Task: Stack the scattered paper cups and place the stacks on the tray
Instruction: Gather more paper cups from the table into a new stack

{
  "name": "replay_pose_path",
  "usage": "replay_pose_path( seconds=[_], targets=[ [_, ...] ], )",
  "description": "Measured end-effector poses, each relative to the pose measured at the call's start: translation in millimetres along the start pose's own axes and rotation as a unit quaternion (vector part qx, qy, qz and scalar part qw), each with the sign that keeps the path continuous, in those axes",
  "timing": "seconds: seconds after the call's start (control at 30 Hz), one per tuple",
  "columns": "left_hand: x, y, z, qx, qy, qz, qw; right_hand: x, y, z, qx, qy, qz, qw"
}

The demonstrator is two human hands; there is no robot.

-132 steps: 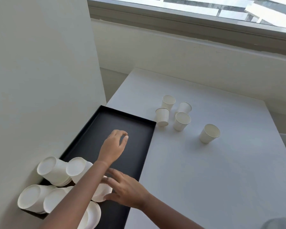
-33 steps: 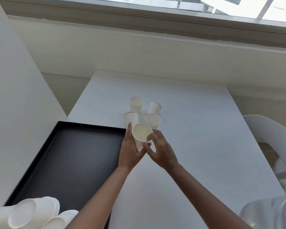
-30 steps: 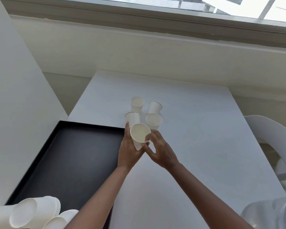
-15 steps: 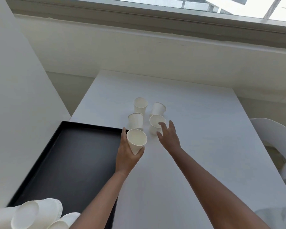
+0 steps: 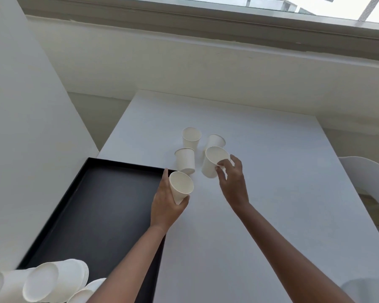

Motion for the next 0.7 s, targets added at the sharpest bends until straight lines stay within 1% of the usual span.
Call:
replay_pose_path(
  seconds=[0.07, 0.13, 0.27, 0.37, 0.47, 0.57, 0.7],
  targets=[
    [0.7, 1.0, -0.4, 0.011, -0.001, 0.007, 1.0, -2.7, -15.1, -4.8, 0.034, 0.016, -0.043, 0.998],
    [1.2, 2.6, -1.2, 0.022, 0.001, 0.015, 1.0, -7.0, -29.4, -7.4, 0.071, 0.014, -0.083, 0.994],
    [2.3, 2.9, -1.4, -0.004, -0.005, -0.002, 1.0, -19.0, -48.6, -3.1, 0.111, -0.04, -0.133, 0.984],
    [4.0, 3.6, 0.2, -0.057, -0.027, -0.018, 0.998, -28.1, -52.4, 5.0, 0.089, -0.087, -0.13, 0.984],
    [5.1, 5.9, 0.8, -0.1, -0.046, -0.006, 0.994, -34.1, -52.9, 13.5, 0.057, -0.133, -0.104, 0.984],
    [3.9, 9.2, 0.9, -0.146, -0.037, -0.01, 0.989, -38.1, -52.4, 22.5, 0.047, -0.18, -0.09, 0.978],
    [4.6, 10.5, 4.8, -0.195, -0.017, -0.044, 0.98, -43.4, -50.0, 33.5, 0.046, -0.233, -0.084, 0.968]
  ],
)
Point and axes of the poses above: each hand's wrist, its own x-axis towards the middle knuckle, its own z-axis out of the palm, y = z × x, the point moved 3 cm from there along x, towards the middle knuckle, and after that the axes turned 4 degrees about -z, right-handed, at the moved point
